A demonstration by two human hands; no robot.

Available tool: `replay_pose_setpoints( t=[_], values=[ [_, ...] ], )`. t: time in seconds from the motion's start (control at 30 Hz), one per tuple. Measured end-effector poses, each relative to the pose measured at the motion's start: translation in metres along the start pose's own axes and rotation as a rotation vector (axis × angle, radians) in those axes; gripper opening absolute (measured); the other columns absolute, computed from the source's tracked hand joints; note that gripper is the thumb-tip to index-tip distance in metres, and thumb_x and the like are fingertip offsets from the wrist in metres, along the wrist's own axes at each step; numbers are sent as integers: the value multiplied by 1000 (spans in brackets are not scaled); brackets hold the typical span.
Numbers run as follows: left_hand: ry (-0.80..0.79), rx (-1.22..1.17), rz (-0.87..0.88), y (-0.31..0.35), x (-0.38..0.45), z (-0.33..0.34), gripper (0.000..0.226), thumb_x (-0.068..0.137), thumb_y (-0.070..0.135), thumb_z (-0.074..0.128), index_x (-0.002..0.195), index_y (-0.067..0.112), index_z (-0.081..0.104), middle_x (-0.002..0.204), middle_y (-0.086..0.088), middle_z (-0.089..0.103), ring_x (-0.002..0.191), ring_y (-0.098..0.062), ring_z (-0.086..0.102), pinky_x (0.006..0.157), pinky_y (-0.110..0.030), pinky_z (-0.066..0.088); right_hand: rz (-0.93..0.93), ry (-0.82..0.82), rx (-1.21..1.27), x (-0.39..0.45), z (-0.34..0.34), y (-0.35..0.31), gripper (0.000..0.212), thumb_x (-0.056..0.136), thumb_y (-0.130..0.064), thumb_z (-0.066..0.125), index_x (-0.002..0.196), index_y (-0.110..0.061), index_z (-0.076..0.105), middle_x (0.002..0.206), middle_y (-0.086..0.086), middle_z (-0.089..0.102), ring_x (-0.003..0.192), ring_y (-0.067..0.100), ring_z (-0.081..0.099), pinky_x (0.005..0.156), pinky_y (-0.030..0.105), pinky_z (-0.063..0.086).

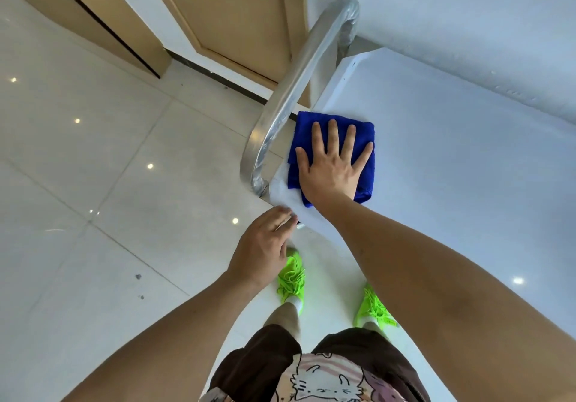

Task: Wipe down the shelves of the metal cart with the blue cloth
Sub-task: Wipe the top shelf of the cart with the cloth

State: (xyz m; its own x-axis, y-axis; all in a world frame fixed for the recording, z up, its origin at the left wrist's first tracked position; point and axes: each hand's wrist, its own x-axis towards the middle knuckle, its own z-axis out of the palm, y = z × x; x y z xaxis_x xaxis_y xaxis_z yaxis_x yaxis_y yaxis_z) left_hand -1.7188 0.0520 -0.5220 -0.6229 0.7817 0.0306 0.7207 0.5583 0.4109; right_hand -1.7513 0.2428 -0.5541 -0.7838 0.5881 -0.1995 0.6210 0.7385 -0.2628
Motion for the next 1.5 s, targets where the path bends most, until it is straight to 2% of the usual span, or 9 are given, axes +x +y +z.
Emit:
replay_pose_setpoints(
  t=[0.13, 0.27, 0.33, 0.43, 0.57, 0.7, 1.0, 1.3, 1.5],
  values=[
    [-118, -53, -19, 0, -3, -8, 64, 64, -19, 63, 124, 3, 65, 131, -14, 62, 124, -31, 57, 99, -38, 49, -23, -22, -20, -16, 5, -15, 66, 100, -63, 6, 160, -35, 7, 169, -2, 11, 154, 34, -7, 114, 67, -13],
    [-241, -73, -23, -1, -2, -18, 65, 70, -14, 53, 131, 8, 61, 140, -9, 56, 134, -25, 49, 101, -34, 49, -41, -23, -21, -40, 9, -22, 64, 101, -62, 11, 159, -36, 11, 168, -3, 14, 154, 33, -5, 115, 66, -13],
    [-232, -56, 8, -3, 0, -23, 62, 69, -12, 52, 124, 13, 66, 128, -4, 65, 121, -23, 59, 90, -31, 53, -38, -17, -13, -52, 11, -22, 63, 101, -61, 14, 159, -37, 14, 168, -4, 15, 154, 32, -4, 116, 65, -13],
    [-182, 13, -73, -7, 6, -33, 41, 68, -7, 56, 98, 17, 72, 87, -1, 70, 77, -28, 65, 61, -30, 49, -45, -19, -17, -73, 14, -20, 63, 101, -62, 15, 158, -36, 17, 168, -4, 16, 155, 31, -3, 117, 64, -10],
    [-104, 94, -87, -6, 10, -43, 31, 69, -7, 60, 92, 11, 70, 84, -4, 70, 71, -30, 63, 56, -35, 49, -127, -28, -38, -101, 16, -6, 65, 101, -64, 17, 158, -33, 22, 167, -2, 19, 154, 32, 1, 118, 64, -7],
    [-127, 83, -78, 15, 18, -39, 38, 77, -4, 59, 112, 9, 66, 106, -6, 69, 95, -31, 62, 70, -40, 54, -245, -31, -83, -121, 14, 22, 65, 100, -64, 25, 158, -36, 21, 166, -4, 23, 154, 32, 6, 120, 62, -4],
    [-227, 101, -34, 86, 14, -4, 43, 85, 7, 62, 128, 7, 59, 134, -15, 57, 122, -34, 52, 95, -45, 48, -146, -27, -55, -161, 0, 100, 65, 100, -64, 22, 159, -36, 17, 167, -7, 18, 155, 28, 2, 120, 58, -10],
    [-344, 107, 54, 174, 18, 41, 49, 88, 12, 60, 137, 10, 52, 144, -15, 49, 131, -32, 44, 105, -42, 39, 0, -1, -31, -214, -13, 195, 68, 98, -69, 26, 158, -36, 22, 166, -7, 21, 154, 28, 5, 120, 55, -12],
    [-400, 105, 180, 244, 27, 71, 46, 86, 11, 60, 132, 8, 55, 139, -16, 52, 125, -35, 49, 99, -44, 45, 185, 19, 23, -243, -27, 268, 68, 97, -70, 17, 158, -39, 17, 167, -11, 15, 155, 23, -3, 119, 53, -16]
  ],
)
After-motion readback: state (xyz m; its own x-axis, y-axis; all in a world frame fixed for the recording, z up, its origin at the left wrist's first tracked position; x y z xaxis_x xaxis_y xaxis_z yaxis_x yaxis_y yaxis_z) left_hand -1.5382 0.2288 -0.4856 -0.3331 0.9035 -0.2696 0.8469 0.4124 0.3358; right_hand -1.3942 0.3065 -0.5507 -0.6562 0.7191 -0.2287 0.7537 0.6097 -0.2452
